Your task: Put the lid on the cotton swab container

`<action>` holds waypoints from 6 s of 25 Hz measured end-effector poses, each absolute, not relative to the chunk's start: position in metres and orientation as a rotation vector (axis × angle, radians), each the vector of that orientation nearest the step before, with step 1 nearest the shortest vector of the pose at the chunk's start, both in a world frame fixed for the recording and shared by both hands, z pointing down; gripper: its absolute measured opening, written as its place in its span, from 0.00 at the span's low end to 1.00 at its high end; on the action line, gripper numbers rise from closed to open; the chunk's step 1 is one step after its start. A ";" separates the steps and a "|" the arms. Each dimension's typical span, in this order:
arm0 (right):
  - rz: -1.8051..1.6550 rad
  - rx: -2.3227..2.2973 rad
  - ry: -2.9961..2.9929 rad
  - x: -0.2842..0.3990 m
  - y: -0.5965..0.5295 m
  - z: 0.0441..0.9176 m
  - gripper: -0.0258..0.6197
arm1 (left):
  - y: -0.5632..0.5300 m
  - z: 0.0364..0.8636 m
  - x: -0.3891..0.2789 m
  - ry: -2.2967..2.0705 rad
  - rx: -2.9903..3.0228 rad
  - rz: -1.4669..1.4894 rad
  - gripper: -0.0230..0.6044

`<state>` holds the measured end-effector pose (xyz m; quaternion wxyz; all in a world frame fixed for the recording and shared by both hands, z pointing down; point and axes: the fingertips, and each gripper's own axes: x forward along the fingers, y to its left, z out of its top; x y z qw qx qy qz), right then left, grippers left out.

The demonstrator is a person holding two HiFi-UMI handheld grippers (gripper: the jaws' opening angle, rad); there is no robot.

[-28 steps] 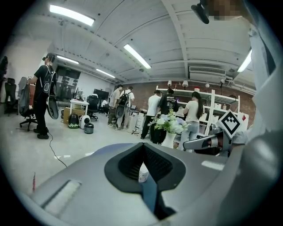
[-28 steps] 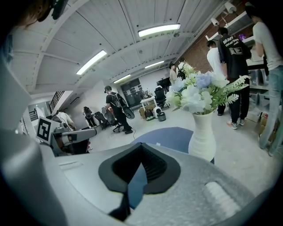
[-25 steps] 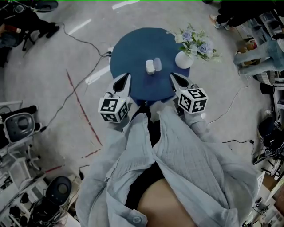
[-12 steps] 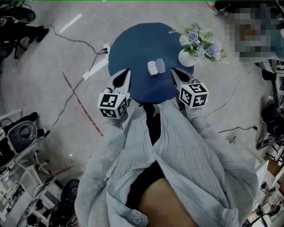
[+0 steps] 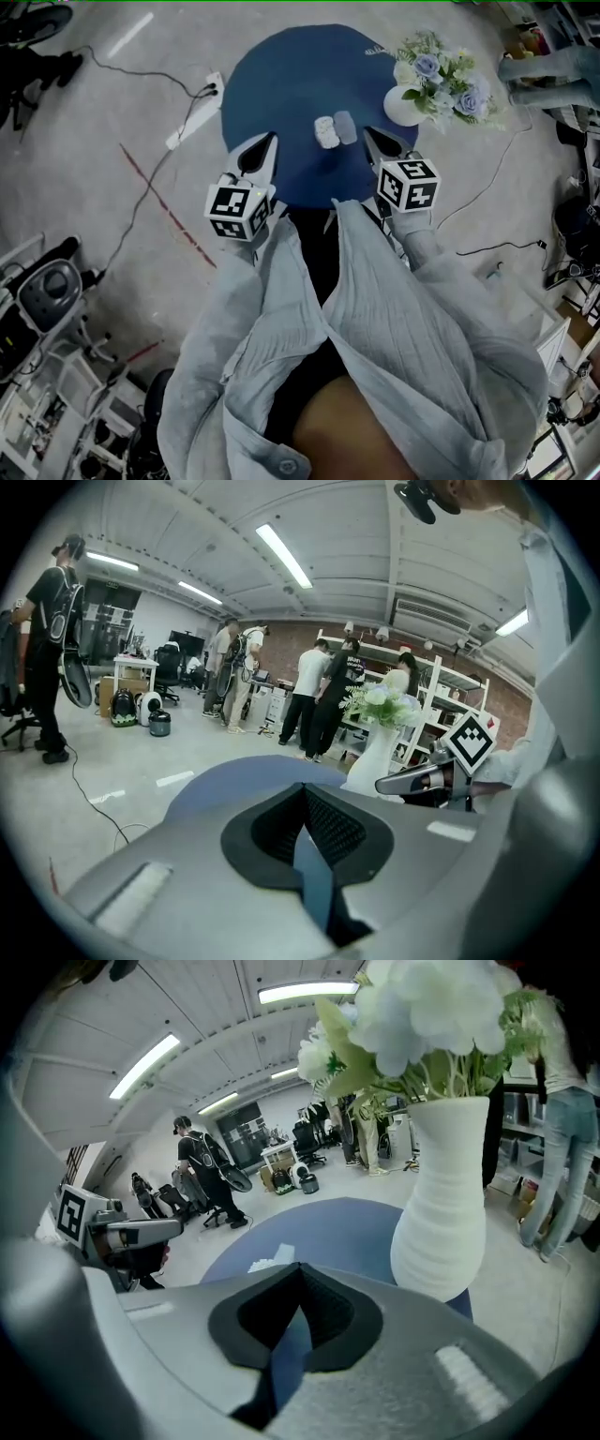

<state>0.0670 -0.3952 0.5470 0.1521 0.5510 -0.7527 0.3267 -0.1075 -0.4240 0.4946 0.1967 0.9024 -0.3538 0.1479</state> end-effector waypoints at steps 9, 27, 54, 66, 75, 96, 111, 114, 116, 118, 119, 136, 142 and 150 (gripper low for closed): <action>0.995 1.560 -2.089 0.067 -0.403 0.575 0.04 | -0.424 0.527 -0.109 -0.950 2.469 0.425 0.06; 0.946 1.482 -2.141 0.045 -0.409 0.562 0.04 | -0.425 0.533 -0.120 -0.984 2.445 0.403 0.06; 0.731 1.218 -2.209 -0.012 -0.414 0.558 0.04 | -0.420 0.536 -0.140 -1.067 2.393 0.384 0.06; 0.624 1.095 -2.097 -0.020 -0.414 0.566 0.04 | -0.423 0.538 -0.140 -1.073 2.380 0.384 0.06; 0.655 1.096 -2.134 -0.019 -0.414 0.566 0.04 | -0.423 0.535 -0.133 -1.065 2.399 0.407 0.06; 0.675 1.322 -2.386 0.017 -0.362 0.481 0.04 | -0.368 0.483 -0.094 -1.037 2.508 0.324 0.06; 0.465 1.546 -2.520 0.037 -0.289 0.419 0.04 | -0.307 0.438 -0.099 -1.082 2.605 0.247 0.06; 0.430 1.579 -2.524 0.043 -0.271 0.414 0.04 | -0.291 0.431 -0.101 -1.090 2.617 0.235 0.06; 0.410 1.599 -2.528 0.047 -0.258 0.413 0.04 | -0.280 0.429 -0.102 -1.097 2.618 0.218 0.06; 0.403 1.620 -2.535 0.051 -0.246 0.412 0.04 | -0.269 0.428 -0.103 -1.102 2.616 0.198 0.06; 0.406 1.631 -2.539 0.053 -0.240 0.411 0.04 | -0.264 0.427 -0.103 -1.104 2.615 0.190 0.06; 0.464 1.717 -2.519 0.081 -0.173 0.417 0.04 | -0.205 0.422 -0.090 -1.089 2.641 0.162 0.06; 0.463 1.690 -2.522 0.069 -0.169 0.404 0.04 | -0.201 0.410 -0.096 -1.071 2.648 0.154 0.06; 0.479 1.625 -2.522 0.073 -0.225 0.359 0.04 | -0.254 0.368 -0.083 -1.068 2.630 0.170 0.06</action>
